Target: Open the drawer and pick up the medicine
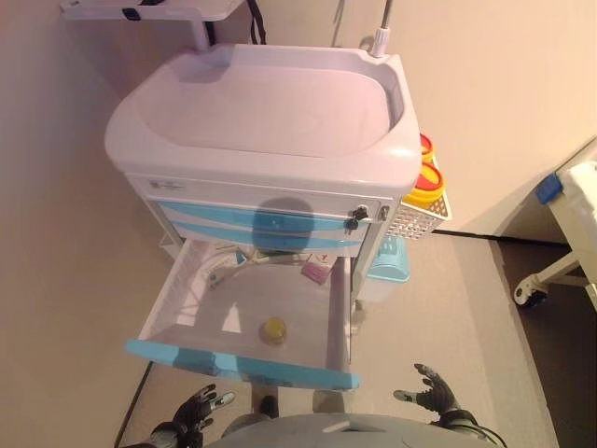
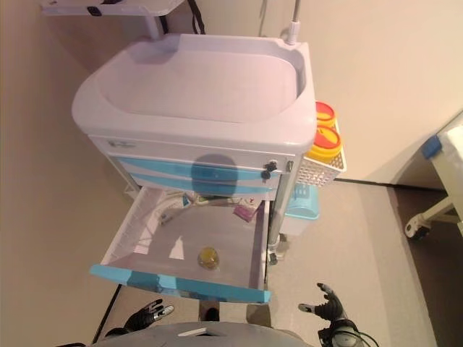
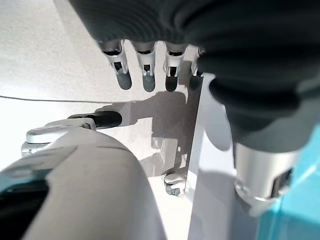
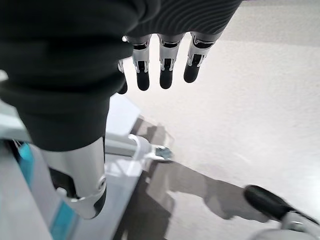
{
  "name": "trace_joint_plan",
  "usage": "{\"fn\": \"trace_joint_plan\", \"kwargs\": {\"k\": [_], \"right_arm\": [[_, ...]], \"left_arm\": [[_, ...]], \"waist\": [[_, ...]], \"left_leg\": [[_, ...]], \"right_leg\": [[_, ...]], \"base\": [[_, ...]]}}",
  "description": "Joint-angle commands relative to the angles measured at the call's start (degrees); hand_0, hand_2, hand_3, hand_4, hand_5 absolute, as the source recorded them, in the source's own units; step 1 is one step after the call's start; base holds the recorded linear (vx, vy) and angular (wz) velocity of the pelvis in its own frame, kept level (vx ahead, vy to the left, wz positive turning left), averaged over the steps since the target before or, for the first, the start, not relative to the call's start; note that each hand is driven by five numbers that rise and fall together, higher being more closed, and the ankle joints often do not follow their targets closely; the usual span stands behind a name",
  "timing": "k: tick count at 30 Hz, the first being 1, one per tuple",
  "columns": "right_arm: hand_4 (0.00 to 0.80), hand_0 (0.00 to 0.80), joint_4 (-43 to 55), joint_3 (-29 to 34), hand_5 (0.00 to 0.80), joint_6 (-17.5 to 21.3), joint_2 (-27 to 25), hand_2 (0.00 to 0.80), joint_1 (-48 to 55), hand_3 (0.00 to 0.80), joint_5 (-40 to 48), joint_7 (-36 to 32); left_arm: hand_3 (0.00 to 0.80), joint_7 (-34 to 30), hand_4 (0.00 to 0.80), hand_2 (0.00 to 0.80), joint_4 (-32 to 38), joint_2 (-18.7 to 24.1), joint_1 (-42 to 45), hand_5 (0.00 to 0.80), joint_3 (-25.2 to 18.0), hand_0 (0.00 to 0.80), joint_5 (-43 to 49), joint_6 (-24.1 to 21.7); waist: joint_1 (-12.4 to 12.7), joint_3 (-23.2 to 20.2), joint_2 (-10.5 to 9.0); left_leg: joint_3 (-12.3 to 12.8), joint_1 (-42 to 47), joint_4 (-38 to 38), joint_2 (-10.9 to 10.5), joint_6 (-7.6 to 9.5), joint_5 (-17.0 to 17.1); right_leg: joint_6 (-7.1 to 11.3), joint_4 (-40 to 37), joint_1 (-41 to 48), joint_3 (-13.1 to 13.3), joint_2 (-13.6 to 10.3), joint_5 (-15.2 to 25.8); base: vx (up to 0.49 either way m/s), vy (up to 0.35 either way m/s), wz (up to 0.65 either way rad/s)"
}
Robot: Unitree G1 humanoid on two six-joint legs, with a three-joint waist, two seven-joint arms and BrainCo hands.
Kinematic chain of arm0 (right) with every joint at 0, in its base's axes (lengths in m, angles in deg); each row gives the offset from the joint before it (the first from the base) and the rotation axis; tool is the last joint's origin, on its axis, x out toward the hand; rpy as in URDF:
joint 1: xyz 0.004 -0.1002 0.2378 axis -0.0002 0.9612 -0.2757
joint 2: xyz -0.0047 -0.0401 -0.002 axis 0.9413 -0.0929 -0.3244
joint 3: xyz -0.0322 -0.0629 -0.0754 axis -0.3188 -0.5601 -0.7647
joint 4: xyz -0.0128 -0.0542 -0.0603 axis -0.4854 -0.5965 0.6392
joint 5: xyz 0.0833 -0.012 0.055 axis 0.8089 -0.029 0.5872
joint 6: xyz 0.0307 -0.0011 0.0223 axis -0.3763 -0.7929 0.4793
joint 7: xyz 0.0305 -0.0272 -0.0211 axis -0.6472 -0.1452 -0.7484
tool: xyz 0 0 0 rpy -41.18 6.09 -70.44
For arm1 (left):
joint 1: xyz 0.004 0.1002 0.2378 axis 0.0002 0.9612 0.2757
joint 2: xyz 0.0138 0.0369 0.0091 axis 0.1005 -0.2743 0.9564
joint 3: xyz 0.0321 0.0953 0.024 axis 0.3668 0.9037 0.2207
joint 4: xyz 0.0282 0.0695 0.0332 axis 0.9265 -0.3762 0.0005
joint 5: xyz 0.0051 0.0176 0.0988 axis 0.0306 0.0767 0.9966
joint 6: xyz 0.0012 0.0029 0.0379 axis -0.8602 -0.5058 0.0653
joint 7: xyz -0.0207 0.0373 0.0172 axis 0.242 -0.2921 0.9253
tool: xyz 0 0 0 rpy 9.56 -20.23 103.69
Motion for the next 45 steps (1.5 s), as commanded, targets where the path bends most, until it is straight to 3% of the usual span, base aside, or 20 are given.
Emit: {"fn": "trace_joint_plan", "kwargs": {"k": [1,4,5,6,7,8,9,11,14,18,22,26,31,33,37,40,45], "right_arm": [[0.000,0.000,3.04,-1.02,0.000,4.35,-0.84,0.000,-4.28,0.000,4.26,0.34],[0.000,0.000,12.37,-2.09,0.000,5.58,-2.30,0.000,-4.25,0.000,4.10,2.85],[0.000,0.000,15.84,-2.47,0.000,3.47,-2.54,0.000,-4.11,0.000,4.61,2.76],[0.000,0.000,28.96,-4.30,0.000,0.93,-3.63,0.000,-3.44,0.000,3.40,2.47],[0.000,0.000,32.52,-4.95,0.000,-0.62,-3.95,0.000,-3.29,0.000,2.57,2.49],[0.000,0.000,38.33,-6.52,0.000,0.38,-4.70,0.000,-2.81,0.000,0.02,1.70],[0.000,0.000,45.38,-8.37,0.000,-0.32,-7.05,0.000,-3.23,0.000,-1.55,-0.36],[0.000,0.000,50.99,-10.04,0.000,3.60,-10.71,0.000,-4.65,0.000,-4.12,-5.01],[0.000,0.000,56.31,-11.58,0.000,8.43,-16.28,0.000,-7.63,0.000,-0.45,-15.18],[0.000,0.000,68.09,-14.90,0.000,9.01,-20.97,0.000,-11.00,0.000,4.01,-24.10],[0.000,0.000,74.82,-18.83,0.000,7.66,-21.29,0.000,-15.60,0.000,4.81,-29.40],[0.000,0.000,73.62,-24.74,0.000,8.21,-20.21,0.000,-21.76,0.000,-1.20,-31.48],[0.000,0.000,68.76,-31.42,0.000,5.58,-18.86,0.000,-28.72,0.000,-6.93,-29.40],[0.000,0.000,63.53,-33.95,0.000,5.92,-17.28,0.000,-30.61,0.000,-12.75,-25.46],[0.000,0.000,52.21,-36.51,0.000,2.86,-13.96,0.000,-30.86,0.000,-21.13,-19.00],[0.000,0.000,43.84,-37.27,0.000,2.70,-11.75,0.000,-30.54,0.000,-28.91,-12.69],[0.000,0.000,33.33,-36.34,0.000,-1.05,-8.55,0.000,-31.08,0.000,-38.02,-3.86]], "left_arm": [[0.000,-0.07,0.000,0.000,-2.22,-0.87,-3.99,0.000,-0.31,0.000,0.39,0.13],[0.000,-0.20,0.000,0.000,-1.05,-0.27,-3.96,0.000,0.27,0.000,0.87,0.12],[0.000,-0.10,0.000,0.000,-0.71,-0.22,-3.81,0.000,0.35,0.000,0.68,0.20],[0.000,0.41,0.000,0.000,0.96,0.08,-3.01,0.000,0.51,0.000,-0.63,0.31],[0.000,0.50,0.000,0.000,1.35,0.15,-2.86,0.000,0.45,0.000,-0.86,0.43],[0.000,0.72,0.000,0.000,2.50,0.39,-2.48,0.000,0.20,0.000,-1.57,0.83],[0.000,0.43,0.000,0.000,3.17,0.85,-2.39,0.000,0.08,0.000,-2.17,1.11],[0.000,-0.22,0.000,0.000,3.41,1.24,-2.37,0.000,0.35,0.000,-2.25,1.09],[0.000,-0.59,0.000,0.000,2.96,1.15,-1.62,0.000,1.21,0.000,-1.41,0.14],[0.000,-0.30,0.000,0.000,2.04,0.82,-0.66,0.000,1.54,0.000,0.08,-1.14],[0.000,0.00,0.000,0.000,1.82,0.52,-0.95,0.000,1.99,0.000,0.05,-1.17],[0.000,0.03,0.000,0.000,2.34,0.76,-1.74,0.000,2.45,0.000,-0.23,-0.47],[0.000,0.54,0.000,0.000,2.99,1.22,-2.45,0.000,3.14,0.000,-0.54,0.38],[0.000,1.22,0.000,0.000,3.22,1.12,-2.36,0.000,3.03,0.000,-0.57,0.76],[0.000,1.72,0.000,0.000,3.50,1.01,-1.56,0.000,2.52,0.000,0.34,1.28],[0.000,1.48,0.000,0.000,3.38,1.08,-0.86,0.000,2.17,0.000,1.08,1.62],[0.000,0.86,0.000,0.000,2.91,1.00,-0.24,0.000,2.82,0.000,2.77,1.02]], "waist": [[-0.63,0.39,-0.68],[-0.95,0.96,-1.05],[-1.07,1.05,-1.12],[-1.77,1.50,-1.47],[-1.89,1.59,-1.52],[-2.29,1.88,-1.68],[-2.51,2.17,-1.75],[-2.47,2.49,-1.71],[-1.80,2.42,-1.89],[-0.45,1.78,-2.16],[0.65,1.52,-1.98],[2.62,1.79,-1.84],[5.22,2.15,-2.05],[6.61,2.23,-2.03],[8.68,2.29,-1.97],[10.00,2.37,-1.95],[12.22,3.51,-1.24]], "left_leg": [[-1.41,2.95,0.08,-4.99,2.71,-8.45],[-1.12,3.06,0.08,-4.89,2.91,-8.56],[-1.00,3.08,0.08,-4.86,2.95,-8.59],[-0.40,3.04,0.11,-4.70,3.11,-8.72],[-0.26,3.00,0.14,-4.66,3.13,-8.74],[0.18,2.77,0.25,-4.51,3.20,-8.81],[0.47,2.40,0.37,-4.44,3.22,-8.76],[0.43,2.10,0.36,-4.39,3.20,-8.70],[0.19,2.39,0.08,-4.38,2.95,-8.79],[-0.17,2.42,0.08,-4.40,2.56,-8.75],[-0.80,2.27,0.21,-4.54,2.54,-8.62],[-2.30,1.88,0.58,-4.76,2.62,-8.50],[-4.44,1.66,0.59,-5.11,2.62,-8.27],[-5.63,1.62,0.50,-5.26,2.53,-8.16],[-7.55,1.39,0.28,-5.38,2.21,-7.83],[-8.92,1.02,0.27,-5.59,2.13,-7.60],[-10.95,-0.32,1.24,-6.02,2.42,-7.16]], "right_leg": [[3.62,-0.10,-2.65,0.96,0.26,4.85],[3.55,0.45,-2.89,1.14,0.29,4.77],[3.56,0.56,-2.96,1.26,0.28,4.76],[3.60,0.94,-3.46,1.91,0.20,4.75],[3.61,1.03,-3.60,2.01,0.17,4.74],[3.64,1.34,-4.10,2.23,0.07,4.71],[3.63,1.57,-4.65,2.36,0.04,4.74],[3.58,1.59,-5.09,2.41,0.08,4.75],[3.71,0.86,-4.52,2.12,-0.04,4.81],[3.81,0.31,-3.83,1.18,-0.39,4.66],[3.75,0.50,-3.66,0.53,-0.59,4.32],[3.51,1.01,-3.36,-0.59,-0.98,3.69],[3.33,0.69,-2.48,-2.54,-1.33,3.45],[3.20,0.43,-1.97,-3.65,-1.40,3.37],[3.17,0.17,-1.33,-5.60,-1.62,3.18],[3.09,0.01,-1.07,-6.72,-1.73,3.00],[2.63,0.84,-1.44,-8.47,-2.08,2.71]], "base": [[0.020,-0.015,-0.09],[0.009,-0.013,-0.03],[0.005,-0.037,-0.07],[-0.009,-0.028,-0.11],[-0.032,-0.030,-0.15],[-0.069,-0.003,-0.20],[-0.092,0.004,-0.19],[-0.061,0.020,-0.10],[0.023,0.010,-0.04],[0.058,0.004,0.02],[0.043,0.018,0.08],[0.025,-0.002,0.09],[0.019,-0.025,0.21],[0.035,-0.022,0.18],[0.042,-0.018,0.35],[0.051,-0.021,0.29],[0.026,0.001,0.24]]}}
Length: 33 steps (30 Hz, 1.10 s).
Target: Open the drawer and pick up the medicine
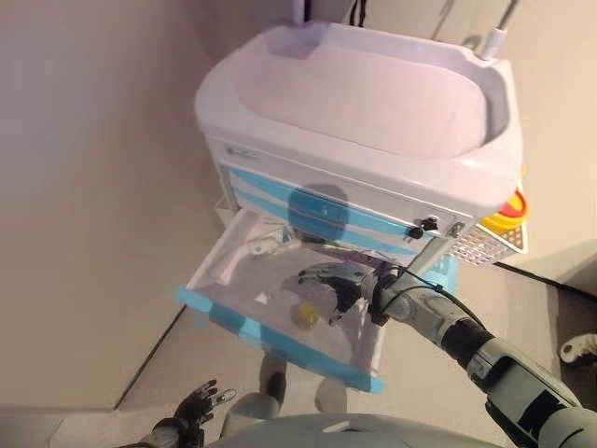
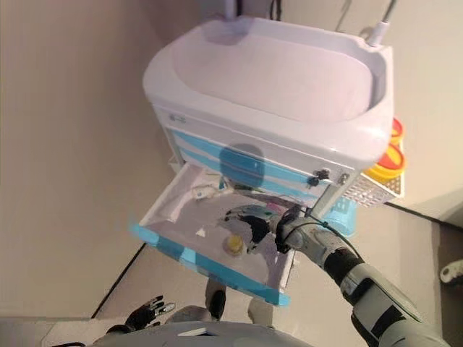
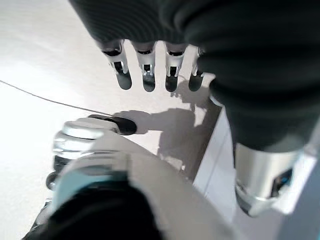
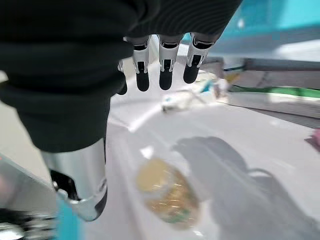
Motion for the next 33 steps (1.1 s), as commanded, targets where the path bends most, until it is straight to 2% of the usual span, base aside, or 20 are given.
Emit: {"fn": "trace_joint_plan", "kwargs": {"k": [1,10,23,33], "right_arm": [[0.000,0.000,-1.42,-0.41,0.000,-1.89,2.57,0.000,-2.80,0.000,-5.84,8.57],[0.000,0.000,-7.39,-2.38,0.000,-2.18,3.06,0.000,-5.51,0.000,-15.54,12.57],[0.000,0.000,-12.31,-2.66,0.000,-2.25,4.40,0.000,-5.55,0.000,-19.30,18.63],[0.000,0.000,-14.19,-2.33,0.000,-1.66,5.00,0.000,-4.59,0.000,-21.74,21.69]], "left_arm": [[0.000,-0.57,0.000,0.000,-2.19,0.62,-3.17,0.000,1.86,0.000,2.53,-1.53],[0.000,-1.03,0.000,0.000,-1.52,0.88,-3.91,0.000,3.37,0.000,2.27,-3.13],[0.000,-0.62,0.000,0.000,-0.07,-0.02,-5.38,0.000,6.63,0.000,1.77,-5.33],[0.000,-0.68,0.000,0.000,-0.36,0.02,-4.57,0.000,6.47,0.000,1.94,-5.59]], "waist": [[2.52,1.20,-0.44],[4.00,2.49,-0.14],[4.48,4.10,0.42],[4.69,4.72,1.05]], "left_leg": [[-1.91,1.67,1.54,-3.56,1.51,-8.99],[-3.37,0.29,1.03,-3.73,1.40,-7.95],[-3.77,-1.35,1.47,-3.76,1.45,-7.46],[-3.99,-1.86,1.70,-4.01,1.58,-7.34]], "right_leg": [[0.71,4.21,-4.68,-0.16,-0.52,0.97],[0.71,3.65,-5.40,-0.78,-0.34,1.43],[0.74,4.06,-6.75,-1.15,-0.78,1.66],[0.83,4.28,-7.05,-1.30,-1.06,1.61]], "base": [[0.000,0.008,0.18],[0.004,-0.002,0.12],[0.010,0.005,0.04],[0.024,0.012,0.02]]}}
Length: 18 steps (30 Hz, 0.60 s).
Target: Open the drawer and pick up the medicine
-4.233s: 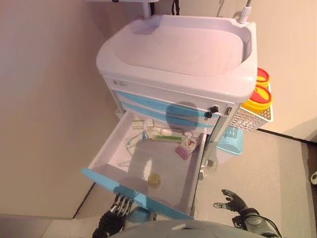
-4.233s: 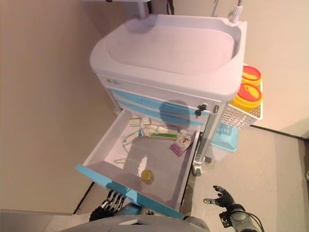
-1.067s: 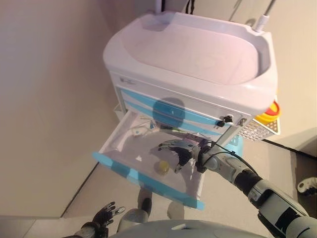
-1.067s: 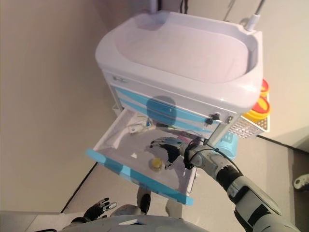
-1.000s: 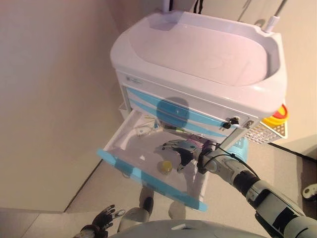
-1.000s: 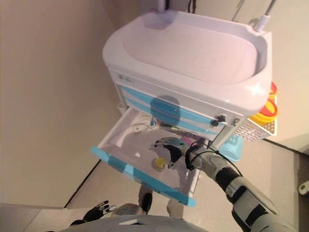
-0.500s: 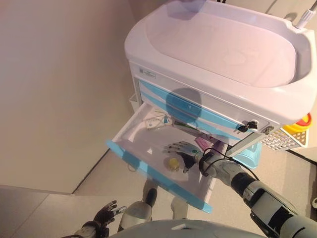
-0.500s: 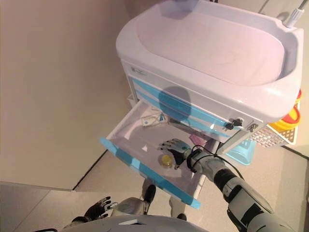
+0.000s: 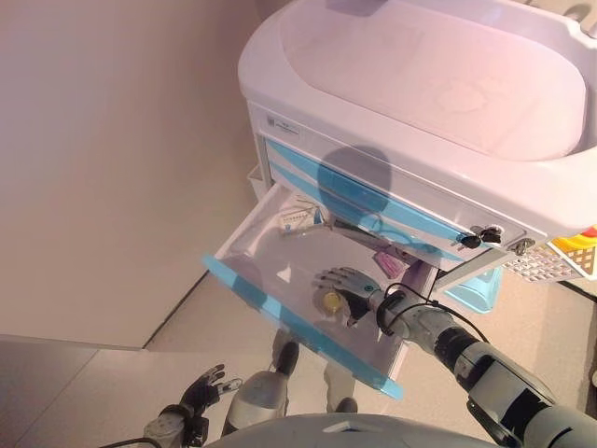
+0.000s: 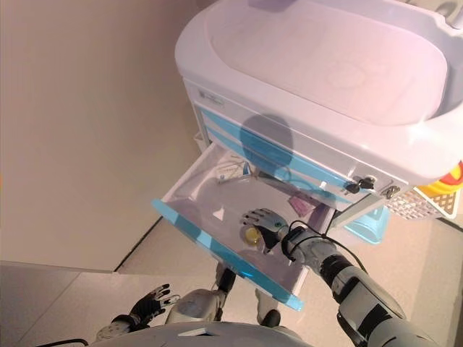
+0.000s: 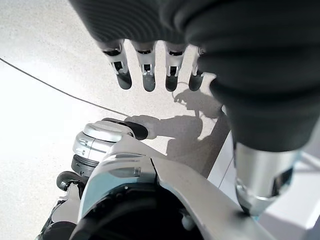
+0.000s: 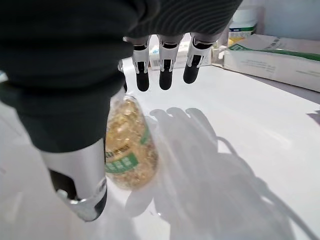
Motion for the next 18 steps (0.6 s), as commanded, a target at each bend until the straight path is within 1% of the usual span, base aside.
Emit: {"fn": "trace_joint_plan", "kwargs": {"k": [1,9,18], "right_arm": [[0.000,0.000,1.17,-2.28,0.000,1.33,0.03,0.000,-3.93,0.000,-0.66,3.02],[0.000,0.000,1.54,-1.89,0.000,1.35,-0.12,0.000,-3.64,0.000,-0.85,4.96],[0.000,0.000,0.60,-1.46,0.000,0.05,0.23,0.000,-3.27,0.000,-1.90,5.98]], "left_arm": [[0.000,-0.31,0.000,0.000,-0.64,-0.28,-1.72,0.000,3.58,0.000,1.07,-1.79],[0.000,-0.70,0.000,0.000,-0.30,-0.32,-1.25,0.000,3.69,0.000,1.04,-2.63],[0.000,-0.99,0.000,0.000,0.02,-0.45,-1.31,0.000,4.32,0.000,0.33,-3.03]], "waist": [[0.99,0.71,0.27],[0.99,0.99,0.50],[0.95,1.36,0.85]], "left_leg": [[-0.71,2.03,1.68,-3.07,1.10,-9.11],[-0.76,1.78,1.94,-3.30,1.19,-9.13],[-0.69,1.29,2.36,-3.43,1.32,-9.16]], "right_leg": [[0.76,4.31,-4.93,2.29,-1.01,1.65],[0.92,4.63,-5.24,2.20,-1.21,1.69],[0.94,4.96,-5.63,2.09,-1.38,1.67]], "base": [[0.000,0.000,0.00],[0.004,0.001,0.00],[0.000,0.000,0.00]]}}
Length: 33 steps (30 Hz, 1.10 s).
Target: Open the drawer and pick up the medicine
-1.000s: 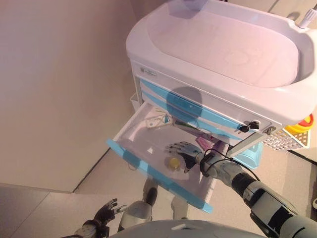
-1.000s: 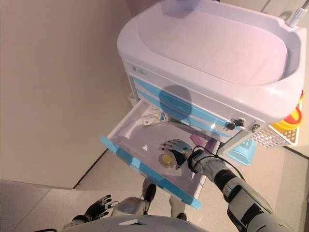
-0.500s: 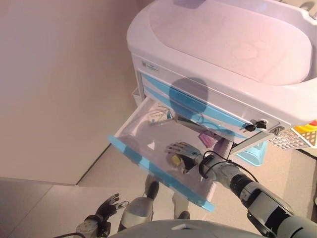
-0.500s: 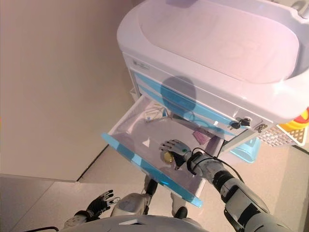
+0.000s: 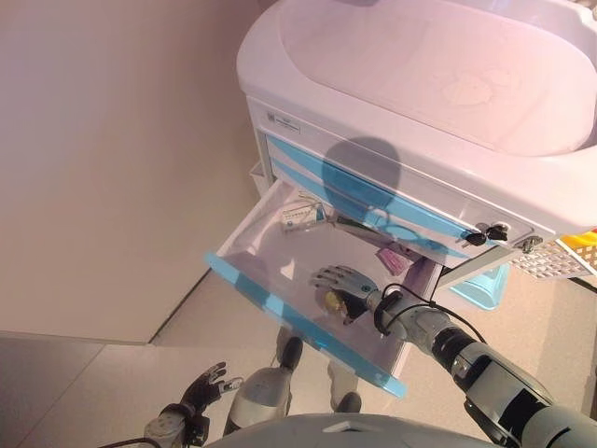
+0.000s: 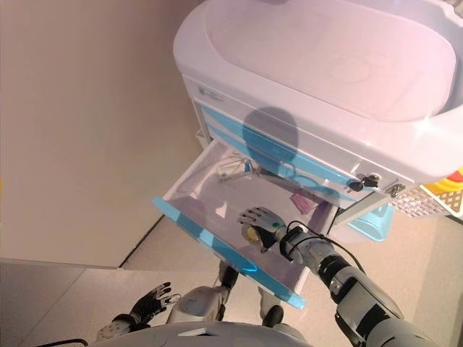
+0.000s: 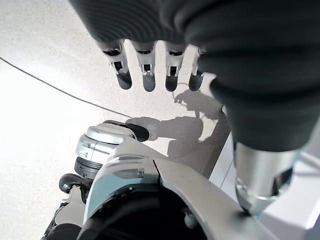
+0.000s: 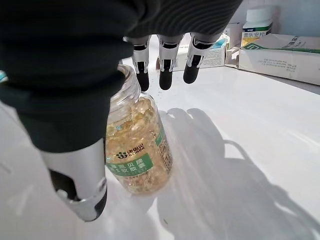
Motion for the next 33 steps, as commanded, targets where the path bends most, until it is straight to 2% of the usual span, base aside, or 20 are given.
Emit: {"fn": "trace_joint_plan", "kwargs": {"k": [1,12,13,14,15,16,18,19,20,22,23,33], "right_arm": [[0.000,0.000,0.36,-1.39,0.000,-0.15,-0.03,0.000,-3.29,0.000,-0.63,3.05],[0.000,0.000,-0.29,-0.71,0.000,-0.53,0.05,0.000,-2.35,0.000,-1.36,3.31],[0.157,0.157,-0.25,-0.71,0.157,-0.52,0.04,0.157,-2.29,0.157,-1.37,3.18],[0.348,0.348,-0.22,-0.69,0.348,-0.53,0.02,0.348,-2.14,0.348,-1.41,2.99],[0.395,0.395,-0.36,-0.67,0.395,-0.49,0.05,0.395,-2.05,0.395,-1.38,3.01],[0.402,0.402,-0.51,-0.64,0.402,-0.42,0.09,0.402,-1.99,0.402,-1.43,3.09],[0.499,0.499,-0.73,-0.61,0.499,-0.41,0.16,0.499,-1.78,0.499,-1.59,3.36],[0.508,0.508,-0.75,-0.50,0.508,-0.37,0.19,0.508,-1.65,0.508,-1.73,3.37],[0.568,0.568,-0.76,-0.41,0.568,-0.23,0.16,0.568,-1.57,0.568,-1.73,3.43],[0.753,0.753,-0.72,-0.22,0.753,0.07,0.05,0.753,-1.49,0.753,-1.89,3.33],[0.800,0.800,-0.64,-0.13,0.800,0.10,0.06,0.800,-1.34,0.800,-1.92,3.34],[0.800,0.800,-0.14,0.23,0.800,0.02,-0.08,0.800,-0.14,0.800,-2.03,3.47]], "left_arm": [[0.000,-0.72,0.000,0.000,-0.16,-0.45,-1.31,0.000,3.79,0.000,0.35,-1.74],[0.000,-0.76,0.000,0.000,-0.32,-0.46,-0.94,0.000,3.81,0.000,0.48,-1.94],[0.000,-0.80,0.000,0.000,-0.24,-0.43,-0.91,0.000,3.84,0.000,0.48,-1.92],[0.000,-0.84,0.000,0.000,-0.17,-0.42,-0.92,0.000,3.85,0.000,0.45,-1.83],[0.000,-0.83,0.000,0.000,-0.17,-0.44,-0.93,0.000,3.91,0.000,0.38,-1.79],[0.000,-0.85,0.000,0.000,-0.16,-0.45,-0.90,0.000,3.94,0.000,0.39,-1.79],[0.000,-0.96,0.000,0.000,-0.31,-0.46,-0.82,0.000,3.93,0.000,0.54,-2.03],[0.000,-0.97,0.000,0.000,-0.36,-0.50,-0.78,0.000,3.92,0.000,0.60,-2.05],[0.000,-1.01,0.000,0.000,-0.35,-0.49,-0.80,0.000,3.86,0.000,0.66,-1.95],[0.000,-1.07,0.000,0.000,-0.28,-0.49,-0.69,0.000,3.83,0.000,0.77,-1.87],[0.000,-1.00,0.000,0.000,-0.29,-0.54,-0.59,0.000,3.81,0.000,0.94,-1.88],[0.000,-0.85,0.000,0.000,-0.49,-0.77,-0.74,0.000,3.85,0.000,1.08,-1.61]], "waist": [[0.85,0.40,0.03],[0.72,0.28,0.15],[0.73,0.26,0.15],[0.71,0.23,0.16],[0.71,0.19,0.16],[0.72,0.16,0.17],[0.74,0.15,0.16],[0.74,0.12,0.15],[0.74,0.06,0.14],[0.72,0.02,0.13],[0.72,-0.03,0.10],[0.37,-0.14,-0.08]], "left_leg": [[-0.68,1.64,2.35,-3.39,1.35,-9.13],[-0.64,1.83,2.40,-3.54,1.37,-9.09],[-0.62,1.83,2.38,-3.55,1.39,-9.09],[-0.60,1.81,2.43,-3.55,1.40,-9.11],[-0.59,1.82,2.45,-3.55,1.41,-9.14],[-0.59,1.86,2.44,-3.55,1.42,-9.14],[-0.62,1.96,2.36,-3.56,1.43,-9.13],[-0.63,1.97,2.38,-3.56,1.42,-9.14],[-0.63,1.98,2.38,-3.56,1.41,-9.15],[-0.67,2.06,2.31,-3.54,1.39,-9.10],[-0.66,2.11,2.28,-3.54,1.39,-9.09],[-0.30,2.22,2.21,-3.44,1.44,-9.15]], "right_leg": [[0.75,4.97,-5.18,2.08,-1.37,1.84],[0.85,5.11,-5.09,2.00,-1.48,1.89],[0.86,5.09,-5.09,1.99,-1.48,1.90],[0.88,5.11,-5.10,2.00,-1.50,1.89],[0.87,5.13,-5.09,2.00,-1.50,1.88],[0.86,5.13,-5.07,2.01,-1.49,1.87],[0.86,5.07,-5.00,1.96,-1.49,1.89],[0.86,5.08,-4.99,1.94,-1.50,1.89],[0.88,5.09,-5.00,1.93,-1.50,1.90],[0.93,5.13,-5.02,1.89,-1.50,1.93],[0.95,5.12,-4.99,1.91,-1.48,1.95],[1.00,5.16,-4.98,1.96,-1.45,1.96]], "base": [[0.000,0.000,0.00],[0.000,0.000,0.00],[0.000,0.000,0.00],[0.000,0.000,0.00],[0.000,0.000,0.00],[0.000,0.000,0.00],[0.000,0.000,0.00],[0.000,0.000,0.00],[0.000,0.000,0.00],[0.000,0.000,0.00],[0.000,0.000,0.00],[0.000,0.000,0.00]]}}
